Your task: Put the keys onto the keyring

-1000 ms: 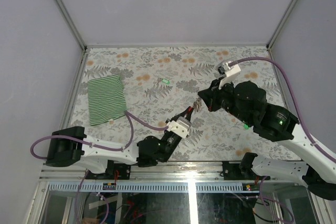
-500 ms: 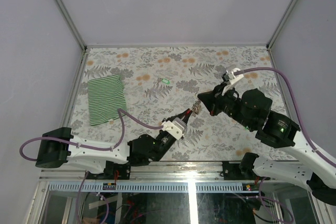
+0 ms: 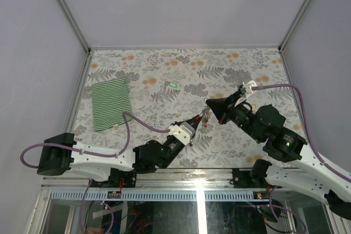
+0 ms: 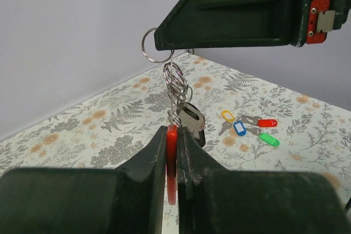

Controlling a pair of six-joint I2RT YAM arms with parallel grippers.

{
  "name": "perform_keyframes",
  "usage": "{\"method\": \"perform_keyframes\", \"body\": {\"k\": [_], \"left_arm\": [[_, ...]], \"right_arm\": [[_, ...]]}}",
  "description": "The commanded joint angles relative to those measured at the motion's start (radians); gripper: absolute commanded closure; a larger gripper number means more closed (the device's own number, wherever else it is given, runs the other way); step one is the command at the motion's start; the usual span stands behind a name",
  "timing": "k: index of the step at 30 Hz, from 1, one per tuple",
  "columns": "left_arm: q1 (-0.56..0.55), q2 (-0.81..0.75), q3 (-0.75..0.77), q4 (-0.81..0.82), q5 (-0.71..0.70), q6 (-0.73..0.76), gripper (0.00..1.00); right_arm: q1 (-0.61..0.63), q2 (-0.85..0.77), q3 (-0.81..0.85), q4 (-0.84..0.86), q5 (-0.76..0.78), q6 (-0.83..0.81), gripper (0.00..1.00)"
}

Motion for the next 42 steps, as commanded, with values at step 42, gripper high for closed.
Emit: {"method": "perform_keyframes", "body": {"k": [42], "left_arm": [[-0.018,-0.173,0.024,-0.189,0.128,-0.063,0.78]], "right_arm": [[0.004,0.1,0.388,-0.511,-0.142,-0.228,1.0]]}}
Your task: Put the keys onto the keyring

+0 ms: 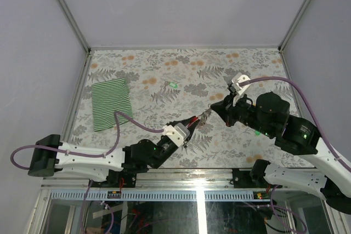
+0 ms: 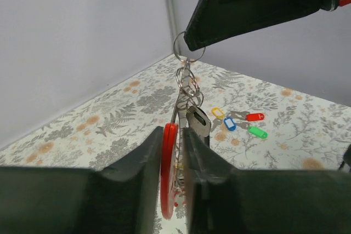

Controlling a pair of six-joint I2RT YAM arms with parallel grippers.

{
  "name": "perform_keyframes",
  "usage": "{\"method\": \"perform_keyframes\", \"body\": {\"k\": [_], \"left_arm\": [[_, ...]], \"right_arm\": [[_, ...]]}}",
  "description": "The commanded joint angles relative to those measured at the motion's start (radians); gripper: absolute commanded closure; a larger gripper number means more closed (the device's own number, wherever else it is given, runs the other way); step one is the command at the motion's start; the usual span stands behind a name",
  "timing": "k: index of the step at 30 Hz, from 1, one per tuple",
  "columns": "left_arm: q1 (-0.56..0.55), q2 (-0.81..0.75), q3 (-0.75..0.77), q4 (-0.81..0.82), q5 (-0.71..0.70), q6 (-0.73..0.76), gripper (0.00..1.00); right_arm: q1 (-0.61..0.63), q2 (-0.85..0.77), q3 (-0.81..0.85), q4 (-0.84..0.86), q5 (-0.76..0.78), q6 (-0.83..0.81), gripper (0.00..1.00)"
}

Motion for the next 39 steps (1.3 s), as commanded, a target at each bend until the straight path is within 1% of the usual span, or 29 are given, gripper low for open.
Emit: {"method": "perform_keyframes", "body": {"k": [1,2,4,6,7,10,13,16,19,21,26,35,39], "left_arm": [[-0.005,-0.071,0.025,-0.061,0.104,-0.087,0.71],[-0.005,-0.087,0.023,-0.081,0.139,-0.109,0.65],[-0.004,-0.121,0.018,-0.111,0.2,-0.156,0.58],[-0.005,-0.156,0.016,-0.144,0.25,-0.195,0.54],[-0.005,-0.173,0.017,-0.162,0.269,-0.213,0.53],[-0.004,-0.222,0.026,-0.207,0.286,-0.255,0.56],[-0.004,-0.247,0.044,-0.243,0.298,-0.253,0.57],[-0.004,-0.244,0.069,-0.273,0.327,-0.237,0.6],[-0.005,-0.227,0.104,-0.345,0.368,-0.216,0.64],[-0.003,-0.211,0.131,-0.39,0.387,-0.205,0.66],[-0.004,-0.188,0.177,-0.493,0.44,-0.183,0.68],[-0.004,-0.153,0.25,-0.606,0.474,-0.159,0.76],[-0.003,-0.149,0.262,-0.621,0.484,-0.157,0.78]], "right_arm": [[-0.001,-0.002,0.09,-0.1,-0.057,-0.081,1.0],[-0.001,-0.009,0.091,-0.099,-0.063,-0.103,1.0],[-0.001,-0.02,0.089,-0.097,-0.086,-0.143,1.0],[-0.001,-0.026,0.088,-0.102,-0.133,-0.192,1.0],[-0.001,-0.027,0.09,-0.109,-0.163,-0.219,1.0],[-0.001,-0.029,0.088,-0.128,-0.247,-0.298,1.0],[-0.001,-0.028,0.082,-0.147,-0.328,-0.366,1.0],[-0.001,-0.024,0.081,-0.163,-0.416,-0.428,1.0],[-0.001,-0.029,0.075,-0.16,-0.517,-0.483,1.0],[-0.001,-0.037,0.065,-0.148,-0.557,-0.501,1.0],[-0.001,-0.035,0.072,-0.154,-0.611,-0.529,1.0],[-0.001,-0.014,0.087,-0.188,-0.652,-0.549,1.0],[-0.001,-0.014,0.089,-0.187,-0.66,-0.553,1.0]]}}
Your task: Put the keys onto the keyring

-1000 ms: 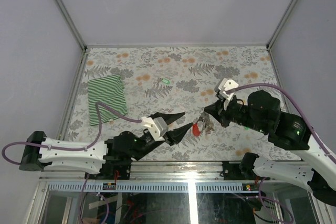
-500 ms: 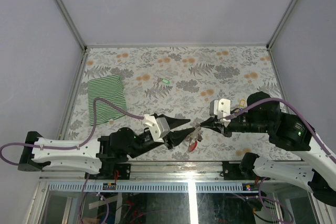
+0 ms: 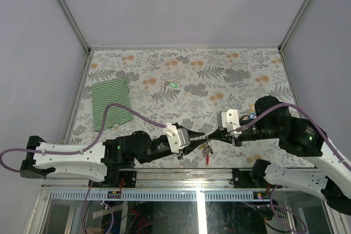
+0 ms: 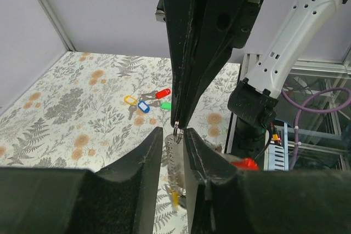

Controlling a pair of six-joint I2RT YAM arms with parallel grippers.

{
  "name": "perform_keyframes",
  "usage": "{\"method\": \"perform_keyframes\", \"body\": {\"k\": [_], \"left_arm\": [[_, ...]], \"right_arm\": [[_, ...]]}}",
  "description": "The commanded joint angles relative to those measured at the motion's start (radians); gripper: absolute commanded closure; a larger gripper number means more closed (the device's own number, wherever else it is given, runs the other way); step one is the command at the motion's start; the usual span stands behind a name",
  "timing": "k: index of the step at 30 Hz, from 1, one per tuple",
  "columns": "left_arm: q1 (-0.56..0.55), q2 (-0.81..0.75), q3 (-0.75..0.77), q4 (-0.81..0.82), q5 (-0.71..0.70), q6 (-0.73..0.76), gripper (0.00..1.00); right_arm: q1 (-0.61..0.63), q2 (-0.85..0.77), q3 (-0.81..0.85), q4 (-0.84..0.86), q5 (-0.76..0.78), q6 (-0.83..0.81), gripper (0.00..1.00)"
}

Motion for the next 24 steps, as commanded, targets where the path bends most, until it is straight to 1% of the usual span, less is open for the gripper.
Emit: {"method": "perform_keyframes", "body": {"k": [1,7,11,17,20,24], "left_arm": [[-0.004,0.001,0.041,-0.03,0.028,0.021,0.78],[-0.003,0.02,0.065,-0.071,0.05,0.028,0.82],[-0.002,0.024,0.071,-0.087,0.05,0.028,0.87],[-0.002,0.028,0.076,-0.077,0.05,0.035,0.93],[-0.003,0.034,0.08,-0.075,0.049,0.037,0.99],[-0.002,0.029,0.068,-0.047,0.049,0.033,1.0]], "right_arm": [[-0.001,-0.002,0.052,0.046,-0.039,-0.019,1.0],[0.0,-0.006,0.052,0.055,-0.044,-0.018,1.0],[0.0,-0.007,0.053,0.055,-0.052,-0.02,1.0],[0.0,0.0,0.05,0.054,-0.07,-0.019,1.0],[0.0,0.0,0.048,0.055,-0.078,-0.021,1.0],[-0.001,-0.004,0.045,0.059,-0.084,-0.021,1.0]]}}
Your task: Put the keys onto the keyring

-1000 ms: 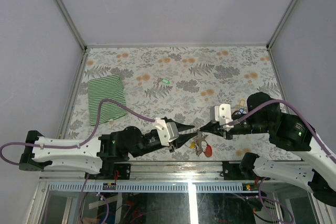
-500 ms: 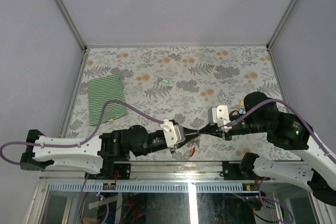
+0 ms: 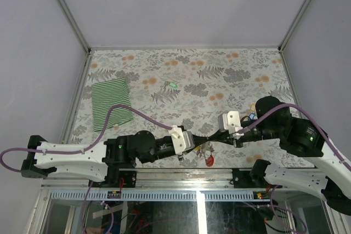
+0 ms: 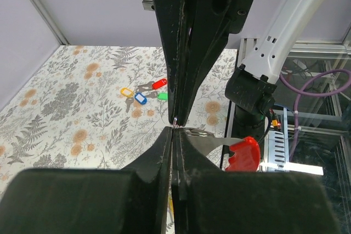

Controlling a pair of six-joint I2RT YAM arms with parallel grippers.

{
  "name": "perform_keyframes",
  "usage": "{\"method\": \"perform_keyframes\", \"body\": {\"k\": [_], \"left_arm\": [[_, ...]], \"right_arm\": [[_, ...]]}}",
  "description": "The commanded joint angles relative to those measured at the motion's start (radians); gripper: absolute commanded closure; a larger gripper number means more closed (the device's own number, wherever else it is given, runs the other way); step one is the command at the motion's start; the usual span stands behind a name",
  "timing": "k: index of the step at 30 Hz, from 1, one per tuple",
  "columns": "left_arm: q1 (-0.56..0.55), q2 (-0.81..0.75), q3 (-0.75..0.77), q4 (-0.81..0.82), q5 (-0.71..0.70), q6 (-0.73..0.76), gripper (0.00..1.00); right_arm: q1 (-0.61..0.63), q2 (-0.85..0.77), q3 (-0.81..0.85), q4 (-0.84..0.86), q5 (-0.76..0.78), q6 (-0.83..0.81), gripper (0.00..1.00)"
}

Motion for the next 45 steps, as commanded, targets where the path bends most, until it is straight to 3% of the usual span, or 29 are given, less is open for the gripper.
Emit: {"method": "perform_keyframes", "body": {"k": [1,5,8,13,20,27,45], "left_arm": [[-0.001,-0.004,0.018,0.049,0.012,0.007,1.0],[0.008,-0.053,-0.053,0.165,0.016,-0.015,1.0],[0.03,-0.116,-0.157,0.314,0.027,-0.066,1.0],[0.069,-0.193,-0.294,0.53,0.055,-0.143,1.0],[0.075,-0.223,-0.425,0.85,0.066,-0.189,1.0],[0.074,-0.198,-0.399,0.852,0.116,-0.185,1.0],[0.076,-0.193,-0.378,0.832,0.158,-0.172,1.0]], "right_arm": [[0.0,-0.008,0.044,0.062,-0.047,-0.008,1.0],[0.0,-0.026,0.037,0.094,-0.033,0.004,0.95],[0.0,-0.059,0.017,0.163,-0.004,0.034,0.8],[0.0,-0.124,-0.047,0.309,0.022,0.088,0.68],[0.0,-0.176,-0.175,0.488,0.056,0.184,0.65],[0.001,-0.165,-0.248,0.611,-0.016,0.263,0.63],[0.0,-0.131,-0.279,0.64,-0.081,0.276,0.62]]}}
